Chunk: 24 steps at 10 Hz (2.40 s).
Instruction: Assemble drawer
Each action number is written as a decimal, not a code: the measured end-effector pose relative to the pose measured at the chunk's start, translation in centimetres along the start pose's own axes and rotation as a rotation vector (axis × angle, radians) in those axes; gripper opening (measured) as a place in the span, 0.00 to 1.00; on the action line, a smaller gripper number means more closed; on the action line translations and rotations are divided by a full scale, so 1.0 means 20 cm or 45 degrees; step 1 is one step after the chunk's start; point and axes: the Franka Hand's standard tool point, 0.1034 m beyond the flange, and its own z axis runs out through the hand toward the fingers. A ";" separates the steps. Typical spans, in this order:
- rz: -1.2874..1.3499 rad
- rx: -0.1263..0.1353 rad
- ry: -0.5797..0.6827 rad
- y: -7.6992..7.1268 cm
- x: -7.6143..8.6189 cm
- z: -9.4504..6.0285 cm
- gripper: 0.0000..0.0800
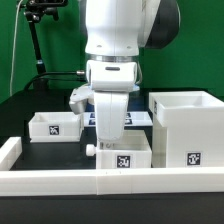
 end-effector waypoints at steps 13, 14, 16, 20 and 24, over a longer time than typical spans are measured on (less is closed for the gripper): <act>-0.032 0.021 0.020 0.01 0.10 0.01 0.05; -0.036 0.022 0.022 0.00 0.12 0.01 0.05; -0.042 0.023 0.024 0.01 0.12 0.01 0.05; -0.047 0.020 0.024 0.01 0.10 0.01 0.05; -0.023 0.024 0.029 0.00 0.13 0.02 0.05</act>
Offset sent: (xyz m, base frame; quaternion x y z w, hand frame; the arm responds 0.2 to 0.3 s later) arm 0.0125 0.0146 0.0027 0.0170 0.0114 -0.0185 0.9996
